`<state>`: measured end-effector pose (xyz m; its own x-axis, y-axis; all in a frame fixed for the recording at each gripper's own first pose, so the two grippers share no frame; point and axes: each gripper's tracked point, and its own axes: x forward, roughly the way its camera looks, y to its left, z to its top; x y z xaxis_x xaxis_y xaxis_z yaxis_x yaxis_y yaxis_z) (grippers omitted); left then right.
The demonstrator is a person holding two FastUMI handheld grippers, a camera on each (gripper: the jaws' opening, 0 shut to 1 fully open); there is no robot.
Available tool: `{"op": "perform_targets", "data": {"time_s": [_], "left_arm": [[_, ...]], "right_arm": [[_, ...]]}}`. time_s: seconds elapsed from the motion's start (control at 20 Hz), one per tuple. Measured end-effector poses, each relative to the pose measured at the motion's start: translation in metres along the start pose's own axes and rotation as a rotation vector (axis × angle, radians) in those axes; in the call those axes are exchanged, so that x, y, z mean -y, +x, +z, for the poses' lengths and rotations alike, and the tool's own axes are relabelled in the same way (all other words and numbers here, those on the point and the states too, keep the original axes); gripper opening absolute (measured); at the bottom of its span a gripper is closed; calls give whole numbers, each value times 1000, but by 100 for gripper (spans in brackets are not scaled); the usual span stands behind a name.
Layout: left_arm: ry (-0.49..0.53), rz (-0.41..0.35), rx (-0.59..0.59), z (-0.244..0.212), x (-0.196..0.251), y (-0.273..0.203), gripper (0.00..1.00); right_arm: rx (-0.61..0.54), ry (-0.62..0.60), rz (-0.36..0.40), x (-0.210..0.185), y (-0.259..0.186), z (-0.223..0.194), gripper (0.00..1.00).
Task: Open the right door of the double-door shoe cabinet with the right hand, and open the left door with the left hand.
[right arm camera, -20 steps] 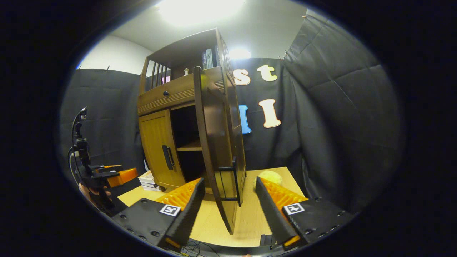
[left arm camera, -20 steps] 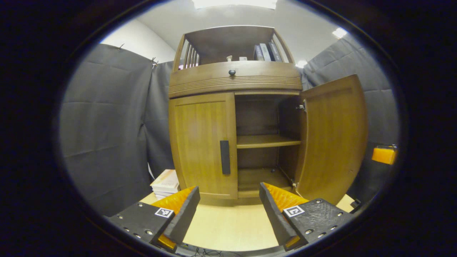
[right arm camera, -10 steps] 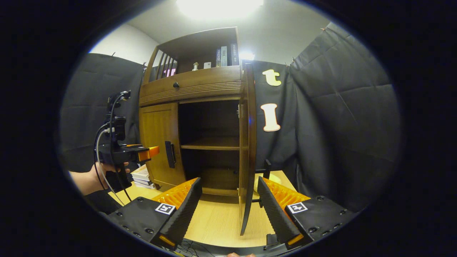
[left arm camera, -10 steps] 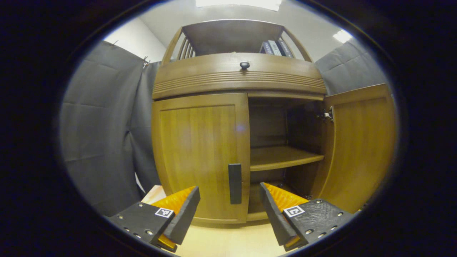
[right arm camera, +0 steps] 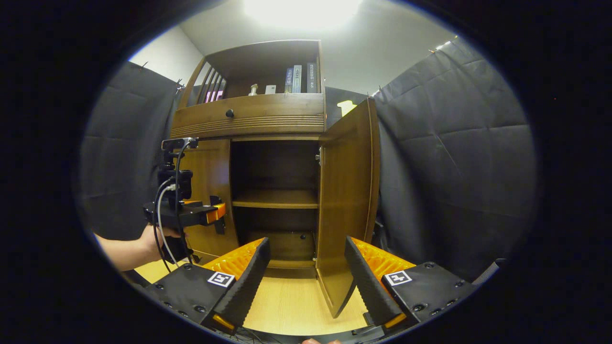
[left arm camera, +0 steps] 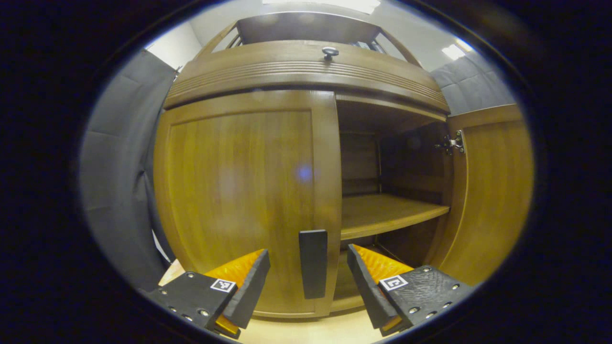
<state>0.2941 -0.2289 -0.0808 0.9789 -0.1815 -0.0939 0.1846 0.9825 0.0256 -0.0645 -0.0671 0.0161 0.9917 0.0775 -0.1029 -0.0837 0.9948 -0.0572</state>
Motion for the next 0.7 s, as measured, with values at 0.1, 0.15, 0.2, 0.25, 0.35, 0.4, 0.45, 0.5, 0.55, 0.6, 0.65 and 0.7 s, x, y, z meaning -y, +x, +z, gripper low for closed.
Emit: {"op": "perform_targets", "data": {"time_s": [0.1,0.15,0.2,0.25,0.35,0.4,0.45,0.5,0.55,0.6,0.65,0.7], "left_arm": [[-16,-13,-34,-10,2,10,80],[-30,-20,-52,-15,3,12,72],[-45,-29,-38,-13,5,13,65],[-54,-23,-20,-11,3,16,59],[-81,-36,-26,-17,7,19,48],[-90,-36,-31,-19,6,21,43],[-96,-35,-35,-19,7,18,38],[-89,-21,-23,-18,7,22,32],[-65,-10,-22,-19,6,23,27],[-43,1,-27,-19,7,21,27],[-38,7,-35,-21,8,21,25],[-47,8,-37,-21,8,22,24]], "right_arm": [[30,0,-15,-9,1,10,98],[40,-6,-21,-13,3,15,98],[47,-11,-20,-17,6,17,98],[51,-12,-16,-21,8,17,98],[60,-1,-5,-24,9,15,98],[63,6,3,-26,11,13,98],[49,14,15,-29,15,8,98],[32,24,31,-31,16,0,93],[24,35,44,-33,17,-4,98],[17,41,47,-32,19,-6,98],[6,44,49,-30,21,-8,98],[5,46,52,-31,22,-11,98]]}}
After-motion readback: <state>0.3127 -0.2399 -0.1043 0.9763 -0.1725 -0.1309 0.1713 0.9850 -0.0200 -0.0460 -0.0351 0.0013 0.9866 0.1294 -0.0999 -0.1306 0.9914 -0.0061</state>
